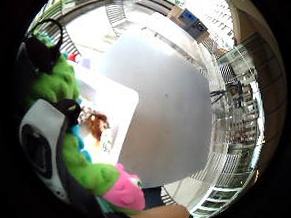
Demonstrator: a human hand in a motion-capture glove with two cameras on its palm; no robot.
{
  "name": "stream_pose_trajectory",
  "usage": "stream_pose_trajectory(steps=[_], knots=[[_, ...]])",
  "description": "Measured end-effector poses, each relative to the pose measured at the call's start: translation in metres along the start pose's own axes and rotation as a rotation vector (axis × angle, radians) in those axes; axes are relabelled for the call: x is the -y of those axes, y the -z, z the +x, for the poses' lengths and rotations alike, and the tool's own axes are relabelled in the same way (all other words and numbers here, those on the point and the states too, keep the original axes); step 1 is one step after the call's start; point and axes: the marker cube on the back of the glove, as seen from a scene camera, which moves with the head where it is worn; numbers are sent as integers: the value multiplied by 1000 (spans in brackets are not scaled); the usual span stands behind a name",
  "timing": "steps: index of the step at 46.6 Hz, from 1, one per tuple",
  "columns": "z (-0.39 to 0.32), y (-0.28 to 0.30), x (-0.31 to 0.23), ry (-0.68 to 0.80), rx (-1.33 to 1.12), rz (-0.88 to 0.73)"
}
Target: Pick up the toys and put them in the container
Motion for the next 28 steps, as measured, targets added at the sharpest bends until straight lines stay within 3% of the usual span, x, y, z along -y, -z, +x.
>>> stream_pose_trajectory(steps=[2, 6, 11, 17, 28], knots=[[3, -1, -1, -30, 52, 1], [-2, -1, -6, 100, 167, -15], [-11, -20, 0, -24, 1, -81], [-3, -34, -8, 17, -118, -227], [50, -20, -29, 64, -212, -170]])
